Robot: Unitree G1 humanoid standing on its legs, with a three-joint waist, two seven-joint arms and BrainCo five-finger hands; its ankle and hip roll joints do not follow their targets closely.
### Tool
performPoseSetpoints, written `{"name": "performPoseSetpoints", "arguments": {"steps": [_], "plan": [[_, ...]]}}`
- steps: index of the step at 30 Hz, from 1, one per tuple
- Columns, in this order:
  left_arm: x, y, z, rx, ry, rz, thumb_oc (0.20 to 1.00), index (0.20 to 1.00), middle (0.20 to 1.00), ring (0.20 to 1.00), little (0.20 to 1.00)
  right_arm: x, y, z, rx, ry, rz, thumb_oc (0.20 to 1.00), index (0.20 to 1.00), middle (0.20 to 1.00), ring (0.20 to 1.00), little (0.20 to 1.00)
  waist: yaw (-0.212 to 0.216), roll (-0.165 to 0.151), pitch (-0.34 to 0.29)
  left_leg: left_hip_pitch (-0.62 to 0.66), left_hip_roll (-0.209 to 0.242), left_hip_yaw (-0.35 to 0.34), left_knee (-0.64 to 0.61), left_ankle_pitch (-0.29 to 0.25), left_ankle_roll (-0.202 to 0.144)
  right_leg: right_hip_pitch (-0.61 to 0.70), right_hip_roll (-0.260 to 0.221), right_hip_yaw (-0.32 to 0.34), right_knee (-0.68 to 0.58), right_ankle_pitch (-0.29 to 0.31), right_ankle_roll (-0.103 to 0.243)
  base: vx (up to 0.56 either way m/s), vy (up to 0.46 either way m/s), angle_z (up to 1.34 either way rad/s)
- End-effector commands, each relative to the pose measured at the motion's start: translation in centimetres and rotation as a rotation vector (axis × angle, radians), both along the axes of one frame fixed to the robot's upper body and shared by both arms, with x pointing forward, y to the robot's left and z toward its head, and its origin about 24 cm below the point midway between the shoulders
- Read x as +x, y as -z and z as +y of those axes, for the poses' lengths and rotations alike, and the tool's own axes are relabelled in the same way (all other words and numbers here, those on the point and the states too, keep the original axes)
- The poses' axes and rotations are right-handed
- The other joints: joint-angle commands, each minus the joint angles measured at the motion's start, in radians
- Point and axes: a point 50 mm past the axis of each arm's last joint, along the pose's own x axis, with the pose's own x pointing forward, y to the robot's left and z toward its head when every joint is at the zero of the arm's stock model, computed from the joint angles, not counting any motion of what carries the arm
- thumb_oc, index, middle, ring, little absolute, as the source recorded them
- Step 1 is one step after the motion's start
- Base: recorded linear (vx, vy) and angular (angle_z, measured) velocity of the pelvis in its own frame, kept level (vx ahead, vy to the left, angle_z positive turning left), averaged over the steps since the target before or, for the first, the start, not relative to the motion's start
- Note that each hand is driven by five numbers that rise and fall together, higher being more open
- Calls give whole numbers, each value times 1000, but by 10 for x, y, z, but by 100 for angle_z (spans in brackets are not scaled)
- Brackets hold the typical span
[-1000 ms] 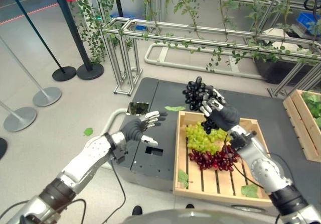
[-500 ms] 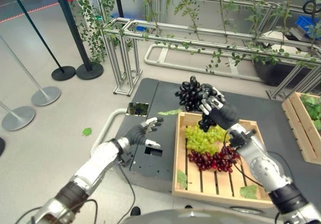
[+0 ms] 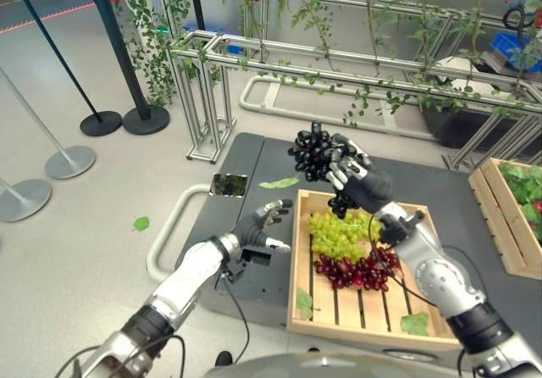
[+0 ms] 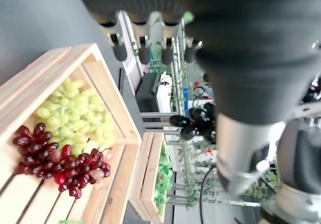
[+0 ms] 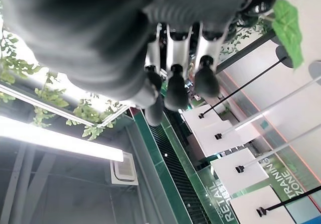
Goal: Pick up the fruits from the basket on one side to the basket on the other side
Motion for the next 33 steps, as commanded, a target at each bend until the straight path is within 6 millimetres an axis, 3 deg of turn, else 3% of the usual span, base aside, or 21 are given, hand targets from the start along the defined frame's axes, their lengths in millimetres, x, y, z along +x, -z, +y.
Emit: {"name": "performPoseSetpoints", "arguments": {"steps": [1, 9, 23, 33], "plan": [[20, -16, -5, 16, 17, -114, 1000, 1000, 1000, 1000, 1000, -1, -59, 16, 110, -61, -275, 200, 200, 200, 200, 200, -14, -51, -35, 28, -7, 1, 14, -71, 26, -4, -37, 8, 113, -86, 81, 0, 0, 0], [22, -15, -15, 5, 24, -116, 1000, 1000, 1000, 1000, 1000, -6, -58, 27, 131, -105, -271, 200, 200, 200, 200, 200, -18, -61, -35, 28, -5, -1, 14, -72, 26, -5, -34, 10, 114, -89, 79, 0, 0, 0], [36, -55, -38, -97, 60, -251, 1000, 1000, 1000, 1000, 1000, -15, -37, 36, 140, -163, -177, 200, 200, 200, 200, 200, -26, -69, -34, 22, -5, -3, 15, -71, 25, -9, -36, 3, 119, -88, 79, 0, 0, 0], [39, -63, -40, -109, 62, -287, 1000, 1000, 1000, 1000, 1000, -25, -18, 43, 122, -226, -87, 200, 200, 200, 200, 200, -30, -64, -31, 23, -7, -6, 14, -70, 25, -8, -37, 2, 124, -91, 79, 0, 0, 0]]}}
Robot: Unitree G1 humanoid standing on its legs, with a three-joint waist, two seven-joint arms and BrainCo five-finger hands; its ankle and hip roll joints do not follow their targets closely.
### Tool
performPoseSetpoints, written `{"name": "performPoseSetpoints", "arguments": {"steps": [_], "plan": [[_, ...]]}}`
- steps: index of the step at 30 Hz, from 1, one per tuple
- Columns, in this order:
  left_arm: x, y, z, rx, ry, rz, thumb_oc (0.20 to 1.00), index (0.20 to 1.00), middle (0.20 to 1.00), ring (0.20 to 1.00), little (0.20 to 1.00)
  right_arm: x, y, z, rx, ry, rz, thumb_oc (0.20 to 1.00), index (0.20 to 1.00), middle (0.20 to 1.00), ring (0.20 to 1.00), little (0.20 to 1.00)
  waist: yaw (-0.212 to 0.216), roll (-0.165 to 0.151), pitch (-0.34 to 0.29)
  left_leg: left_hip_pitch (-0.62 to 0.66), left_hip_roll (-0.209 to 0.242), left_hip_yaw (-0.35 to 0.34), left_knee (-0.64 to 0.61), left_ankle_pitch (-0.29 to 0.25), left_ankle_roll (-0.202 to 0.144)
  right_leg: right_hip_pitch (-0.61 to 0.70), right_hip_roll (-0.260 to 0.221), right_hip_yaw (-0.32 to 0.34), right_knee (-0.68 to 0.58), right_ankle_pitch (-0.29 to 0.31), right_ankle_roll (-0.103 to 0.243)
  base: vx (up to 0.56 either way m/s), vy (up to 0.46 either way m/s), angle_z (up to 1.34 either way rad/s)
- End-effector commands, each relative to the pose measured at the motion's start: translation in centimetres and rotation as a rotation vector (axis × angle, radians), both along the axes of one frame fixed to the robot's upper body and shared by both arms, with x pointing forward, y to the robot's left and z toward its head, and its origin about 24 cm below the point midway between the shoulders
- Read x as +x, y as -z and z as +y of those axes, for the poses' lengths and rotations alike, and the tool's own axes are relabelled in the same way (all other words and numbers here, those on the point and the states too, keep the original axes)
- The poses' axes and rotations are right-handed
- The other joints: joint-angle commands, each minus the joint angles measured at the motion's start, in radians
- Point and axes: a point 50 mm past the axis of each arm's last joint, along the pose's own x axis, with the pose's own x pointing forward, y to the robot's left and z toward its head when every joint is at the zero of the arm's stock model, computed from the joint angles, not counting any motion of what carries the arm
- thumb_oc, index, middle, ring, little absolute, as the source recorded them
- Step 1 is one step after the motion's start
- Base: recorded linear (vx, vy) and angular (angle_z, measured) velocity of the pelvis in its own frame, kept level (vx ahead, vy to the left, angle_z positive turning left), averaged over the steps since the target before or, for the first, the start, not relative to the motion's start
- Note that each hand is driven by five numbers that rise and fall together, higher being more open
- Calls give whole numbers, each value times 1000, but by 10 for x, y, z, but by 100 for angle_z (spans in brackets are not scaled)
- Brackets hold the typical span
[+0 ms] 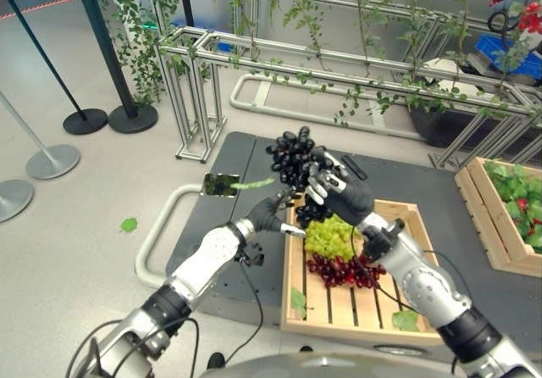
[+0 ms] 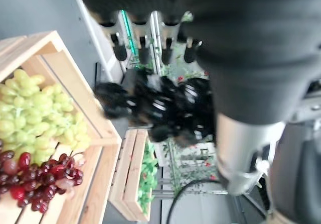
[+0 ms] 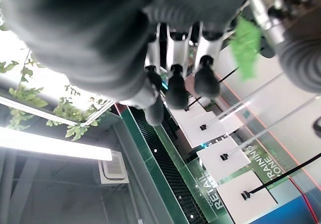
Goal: Pick up the fruits from the basket on one side to the basket on the other side
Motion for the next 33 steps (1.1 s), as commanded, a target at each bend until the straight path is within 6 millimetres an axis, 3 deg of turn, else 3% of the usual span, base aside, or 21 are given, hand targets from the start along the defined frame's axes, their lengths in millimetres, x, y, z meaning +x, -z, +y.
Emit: {"name": "performPoseSetpoints", "arguments": {"steps": [1, 7, 33], "plan": [[20, -43, -16, -62, 57, -195, 1000, 1000, 1000, 1000, 1000, -9, -34, 15, 121, -104, -147, 200, 200, 200, 200, 200, -2, -32, -29, 25, -5, -5, 14, -68, 24, -7, -35, 3, 126, -91, 78, 0, 0, 0], [21, -43, -17, -58, 59, -200, 1000, 1000, 1000, 1000, 1000, -10, -32, 17, 123, -113, -139, 200, 200, 200, 200, 200, -2, -33, -30, 24, -5, -7, 14, -68, 24, -8, -36, 2, 128, -92, 77, 0, 0, 0], [16, -60, -77, -112, 222, -221, 1000, 1000, 1000, 1000, 1000, -6, -40, 63, 138, -260, -151, 200, 200, 200, 200, 200, 1, -29, -26, 17, -13, -13, 16, -68, 30, -10, -41, 4, 123, -85, 79, 0, 0, 0]]}}
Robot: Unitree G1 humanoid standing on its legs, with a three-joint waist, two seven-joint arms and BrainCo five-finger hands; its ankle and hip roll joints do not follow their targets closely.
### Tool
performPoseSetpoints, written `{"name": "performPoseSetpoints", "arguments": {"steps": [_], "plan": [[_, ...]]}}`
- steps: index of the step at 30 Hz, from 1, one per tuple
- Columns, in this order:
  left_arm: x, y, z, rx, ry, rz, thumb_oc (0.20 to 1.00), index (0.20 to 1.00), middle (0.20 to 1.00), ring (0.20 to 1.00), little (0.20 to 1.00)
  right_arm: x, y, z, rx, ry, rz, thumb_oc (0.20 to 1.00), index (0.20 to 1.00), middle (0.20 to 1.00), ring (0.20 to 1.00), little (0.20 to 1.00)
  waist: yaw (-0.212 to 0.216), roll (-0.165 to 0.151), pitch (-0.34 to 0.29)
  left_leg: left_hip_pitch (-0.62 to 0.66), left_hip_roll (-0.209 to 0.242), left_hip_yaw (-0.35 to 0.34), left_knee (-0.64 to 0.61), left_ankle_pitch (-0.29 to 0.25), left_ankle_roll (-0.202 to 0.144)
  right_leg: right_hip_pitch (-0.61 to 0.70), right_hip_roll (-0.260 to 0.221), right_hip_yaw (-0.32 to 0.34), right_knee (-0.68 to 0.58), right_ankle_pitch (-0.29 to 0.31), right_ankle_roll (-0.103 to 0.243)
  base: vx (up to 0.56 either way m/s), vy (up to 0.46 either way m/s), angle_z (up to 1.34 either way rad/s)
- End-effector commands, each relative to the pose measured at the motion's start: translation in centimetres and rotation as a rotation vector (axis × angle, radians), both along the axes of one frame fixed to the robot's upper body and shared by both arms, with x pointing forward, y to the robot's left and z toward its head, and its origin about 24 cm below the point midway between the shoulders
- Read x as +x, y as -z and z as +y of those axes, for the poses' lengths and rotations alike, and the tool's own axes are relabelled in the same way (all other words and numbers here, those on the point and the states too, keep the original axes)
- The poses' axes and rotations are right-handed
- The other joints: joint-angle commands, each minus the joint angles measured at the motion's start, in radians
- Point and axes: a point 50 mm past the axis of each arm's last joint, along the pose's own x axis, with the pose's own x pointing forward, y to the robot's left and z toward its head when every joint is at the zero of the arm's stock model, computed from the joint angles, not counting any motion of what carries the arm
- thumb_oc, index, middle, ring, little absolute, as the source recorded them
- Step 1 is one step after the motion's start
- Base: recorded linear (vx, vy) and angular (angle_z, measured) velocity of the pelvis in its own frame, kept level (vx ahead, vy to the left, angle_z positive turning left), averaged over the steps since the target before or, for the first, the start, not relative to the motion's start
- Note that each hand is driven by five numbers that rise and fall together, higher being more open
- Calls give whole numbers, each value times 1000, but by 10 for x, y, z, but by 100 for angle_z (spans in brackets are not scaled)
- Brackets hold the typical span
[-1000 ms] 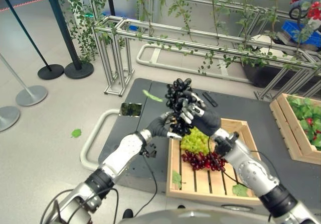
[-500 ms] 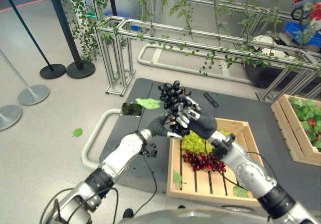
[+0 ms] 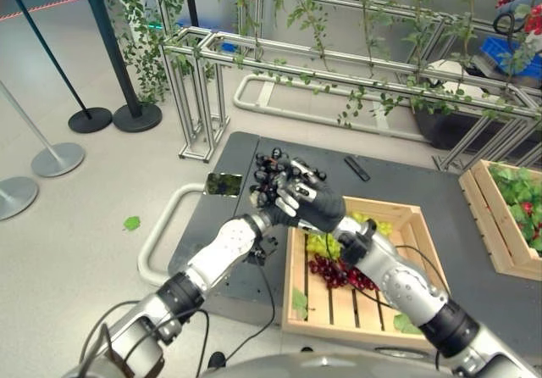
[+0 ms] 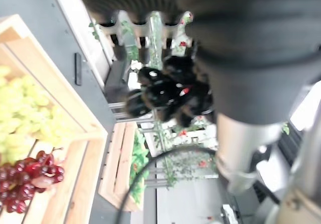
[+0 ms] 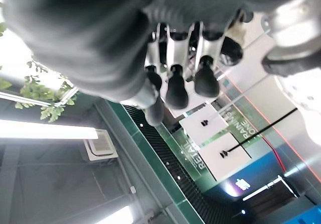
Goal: Pick up the fruits from the basket on one side to the basket on the other side
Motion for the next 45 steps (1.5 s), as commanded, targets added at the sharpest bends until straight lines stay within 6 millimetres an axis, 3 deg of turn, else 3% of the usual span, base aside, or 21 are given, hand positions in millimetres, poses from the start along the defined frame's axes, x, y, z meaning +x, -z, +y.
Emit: {"name": "performPoseSetpoints", "arguments": {"steps": [1, 27, 34, 39, 45], "plan": [[11, -42, -39, -108, 107, -144, 1000, 1000, 1000, 1000, 1000, -1, -34, 17, 117, -68, -122, 200, 200, 200, 200, 200, -1, -30, -25, 17, -6, -9, 16, -68, 31, -12, -41, 6, 122, -84, 79, 0, 0, 0], [11, -29, -30, -104, 53, -102, 1000, 1000, 1000, 1000, 1000, 2, -31, 7, 125, 6, -106, 200, 200, 200, 200, 200, -3, -26, -18, 16, -3, -8, 15, -68, 31, -15, -38, 5, 129, -88, 77, 0, 0, 0], [9, -24, -20, -301, -33, 44, 1000, 1000, 1000, 1000, 1000, 3, -29, 0, 130, 56, -105, 200, 200, 200, 200, 200, -4, -25, -17, 14, -1, -5, 17, -67, 29, -19, -39, 7, 129, -89, 77, 0, 0, 0], [7, -23, -25, -417, -73, 111, 1000, 1000, 1000, 1000, 1000, 2, -29, -1, 147, 68, -105, 200, 200, 200, 200, 200, -6, -26, -10, 11, -2, -6, 16, -67, 29, -22, -38, 11, 130, -88, 76, 0, 0, 0], [3, -23, -37, -433, -49, 124, 1000, 1000, 1000, 1000, 1000, 1, -31, 2, 161, 62, -111, 200, 200, 200, 200, 200, -10, -27, -7, 9, -3, -4, 16, -66, 29, -24, -38, 12, 131, -89, 78, 0, 0, 0]]}}
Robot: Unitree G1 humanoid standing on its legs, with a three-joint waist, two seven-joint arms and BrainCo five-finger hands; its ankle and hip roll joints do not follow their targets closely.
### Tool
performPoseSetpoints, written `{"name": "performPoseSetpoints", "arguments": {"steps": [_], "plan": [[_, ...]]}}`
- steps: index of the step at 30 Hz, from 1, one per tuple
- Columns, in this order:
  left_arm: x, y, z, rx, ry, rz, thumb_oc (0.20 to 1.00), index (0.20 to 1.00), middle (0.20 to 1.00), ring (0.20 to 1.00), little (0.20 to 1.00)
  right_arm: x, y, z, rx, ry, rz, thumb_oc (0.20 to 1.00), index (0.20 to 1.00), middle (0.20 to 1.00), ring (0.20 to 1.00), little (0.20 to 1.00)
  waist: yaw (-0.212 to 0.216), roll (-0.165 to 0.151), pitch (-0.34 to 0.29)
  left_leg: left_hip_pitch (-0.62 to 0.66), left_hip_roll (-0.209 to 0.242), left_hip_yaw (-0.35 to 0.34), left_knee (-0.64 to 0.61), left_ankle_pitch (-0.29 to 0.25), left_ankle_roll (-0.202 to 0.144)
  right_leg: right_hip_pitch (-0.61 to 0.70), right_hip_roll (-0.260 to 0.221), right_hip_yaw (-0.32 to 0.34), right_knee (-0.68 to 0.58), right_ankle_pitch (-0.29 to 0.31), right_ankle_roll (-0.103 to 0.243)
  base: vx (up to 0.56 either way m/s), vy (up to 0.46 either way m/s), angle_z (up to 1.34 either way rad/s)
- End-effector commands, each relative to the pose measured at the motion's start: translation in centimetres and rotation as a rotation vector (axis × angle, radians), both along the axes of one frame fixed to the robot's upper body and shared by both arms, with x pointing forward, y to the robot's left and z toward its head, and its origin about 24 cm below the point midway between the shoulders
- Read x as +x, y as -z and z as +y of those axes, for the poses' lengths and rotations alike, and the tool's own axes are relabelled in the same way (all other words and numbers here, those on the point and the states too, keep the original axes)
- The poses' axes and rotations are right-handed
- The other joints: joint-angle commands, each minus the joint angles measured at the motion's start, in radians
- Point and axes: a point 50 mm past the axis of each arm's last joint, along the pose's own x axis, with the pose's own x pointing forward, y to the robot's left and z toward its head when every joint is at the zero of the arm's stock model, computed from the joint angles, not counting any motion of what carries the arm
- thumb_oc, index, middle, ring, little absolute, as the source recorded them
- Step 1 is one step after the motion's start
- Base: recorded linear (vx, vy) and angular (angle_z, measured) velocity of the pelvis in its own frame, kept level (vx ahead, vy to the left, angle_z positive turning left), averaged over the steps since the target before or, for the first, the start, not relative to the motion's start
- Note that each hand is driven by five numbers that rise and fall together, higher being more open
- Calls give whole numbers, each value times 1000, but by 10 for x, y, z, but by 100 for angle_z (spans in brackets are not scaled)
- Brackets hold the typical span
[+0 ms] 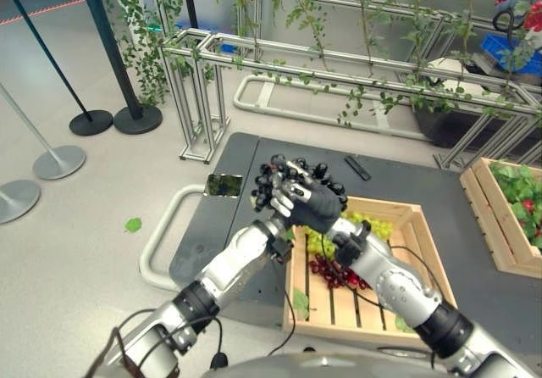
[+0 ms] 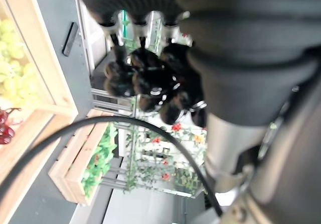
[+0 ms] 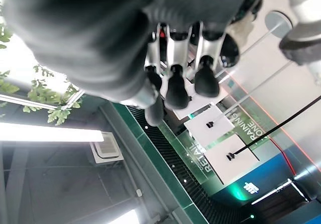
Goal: Pick up the fruits from the basket on one side to the basket on the other side
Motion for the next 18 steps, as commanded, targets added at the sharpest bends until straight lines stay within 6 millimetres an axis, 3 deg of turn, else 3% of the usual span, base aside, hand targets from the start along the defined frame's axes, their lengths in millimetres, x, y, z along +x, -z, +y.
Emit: {"name": "performPoseSetpoints", "arguments": {"steps": [1, 18], "plan": [[12, -29, -22, -152, 10, -97, 1000, 1000, 1000, 1000, 1000, 1, -30, 1, 144, 27, -114, 200, 200, 200, 200, 200, -3, -38, -3, 10, -7, -5, 16, -63, 24, -22, -38, 11, 132, -89, 78, 0, 0, 0], [7, -11, -38, -64, 24, -98, 1000, 1000, 1000, 1000, 1000, 2, -37, 8, 162, 8, -140, 200, 200, 200, 200, 200, -12, -44, 1, 14, -5, 1, 14, -68, 26, -29, -38, 19, 136, -92, 79, 0, 0, 0]]}}
